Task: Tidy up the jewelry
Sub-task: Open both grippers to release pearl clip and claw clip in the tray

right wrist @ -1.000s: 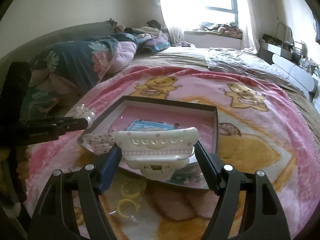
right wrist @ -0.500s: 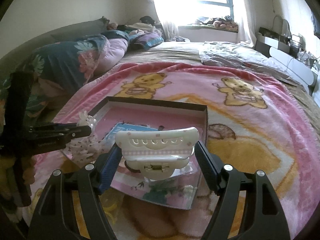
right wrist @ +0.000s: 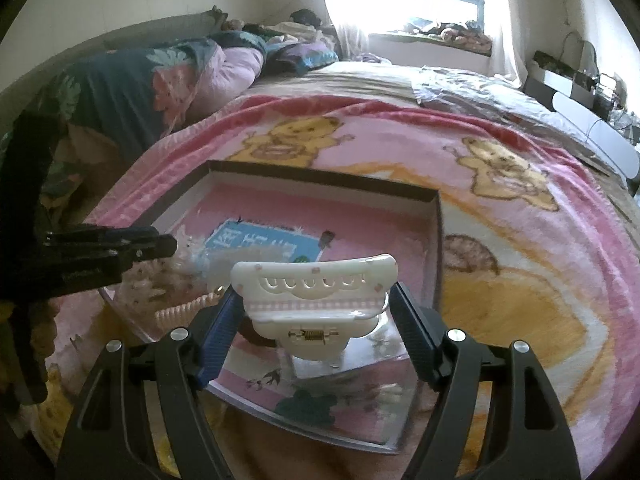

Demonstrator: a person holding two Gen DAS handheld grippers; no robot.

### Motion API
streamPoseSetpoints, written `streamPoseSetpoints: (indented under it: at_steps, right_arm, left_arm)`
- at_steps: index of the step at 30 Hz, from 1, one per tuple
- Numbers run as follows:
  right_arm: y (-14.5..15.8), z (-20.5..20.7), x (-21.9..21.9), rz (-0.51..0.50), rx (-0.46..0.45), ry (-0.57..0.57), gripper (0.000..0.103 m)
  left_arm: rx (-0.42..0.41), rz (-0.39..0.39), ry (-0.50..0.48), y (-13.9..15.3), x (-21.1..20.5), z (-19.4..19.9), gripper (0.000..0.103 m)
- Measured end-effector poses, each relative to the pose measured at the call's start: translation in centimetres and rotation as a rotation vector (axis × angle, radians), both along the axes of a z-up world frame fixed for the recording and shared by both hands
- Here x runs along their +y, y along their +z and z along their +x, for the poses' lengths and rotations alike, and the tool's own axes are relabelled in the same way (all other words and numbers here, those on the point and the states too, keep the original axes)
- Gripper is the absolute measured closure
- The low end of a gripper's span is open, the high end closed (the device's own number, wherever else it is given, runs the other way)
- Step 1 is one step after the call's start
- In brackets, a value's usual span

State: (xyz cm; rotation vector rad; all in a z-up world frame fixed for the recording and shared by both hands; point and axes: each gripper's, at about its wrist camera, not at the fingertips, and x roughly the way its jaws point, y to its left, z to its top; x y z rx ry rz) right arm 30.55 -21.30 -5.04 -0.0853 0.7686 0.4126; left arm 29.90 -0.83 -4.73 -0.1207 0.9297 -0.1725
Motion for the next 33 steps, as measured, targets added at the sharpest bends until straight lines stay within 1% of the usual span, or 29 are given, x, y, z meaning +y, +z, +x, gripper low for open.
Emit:
streamPoseSetpoints:
  at_steps: [3, 7, 9, 11, 15, 17, 19, 20, 22, 25, 29, 33]
  right_arm:
    - [-0.6, -0.1, 0.5, -0.018, 0.004, 0.004, 0.03]
    - [-0.9, -0.2, 1.0, -0.027, 0.013, 0.005, 0.03]
    - [-0.9, -0.5, 1.0, -0.033, 0.007, 0.004, 0.027]
    - [-0.7, -0.7, 0.9, -0.032, -0.002, -0.002, 0.02]
    - [0.3, -1.7, 0.5, -0.007, -0.014, -0.005, 0.015]
    - [1.2, -2.5, 0.2, -0.002, -0.038, -0.016, 0.011]
    - [2.1, -3.5, -0.2, 0.01, -0.063, -0.028, 0.009]
    - [2.7, -4.1, -0.4, 0.019, -0.074, -0.034, 0.007]
    - [3.5, -5.0, -0.9, 0.038, -0.088, -0.044, 0.006]
    - [4.6, -6.4, -1.4, 0.068, -0.095, -0.05, 0.006]
    - [5.3, -8.0, -0.8, 0.062, -0.105, -0.036, 0.006]
    - [5.1, -9.4, 0.3, 0.047, -0.096, -0.011, 0.006]
  left_arm:
    - [-0.001, -0.008, 0.007, 0.0, 0.3, -0.2, 0.078]
    - [-0.007, -0.018, 0.017, 0.3, 0.8, -0.6, 0.072]
    - [-0.011, -0.018, 0.02, 0.5, 1.0, -0.9, 0.071]
    - [-0.016, -0.021, 0.025, 0.8, 1.2, -1.1, 0.068]
    - [-0.028, -0.024, 0.032, 1.5, 1.6, -1.9, 0.064]
    - [-0.035, -0.025, 0.036, 2.0, 1.8, -2.4, 0.059]
    - [-0.05, -0.024, 0.038, 2.7, 1.9, -3.0, 0.05]
    - [-0.061, -0.023, 0.041, 3.1, 2.0, -3.5, 0.048]
    - [-0.079, -0.023, 0.042, 3.8, 2.1, -4.3, 0.035]
    - [-0.108, -0.015, 0.048, 4.8, 2.3, -5.8, 0.02]
    - [-0.137, 0.013, 0.05, 5.6, 2.4, -7.8, 0.014]
    - [-0.148, 0.054, 0.04, 5.8, 2.4, -9.4, 0.014]
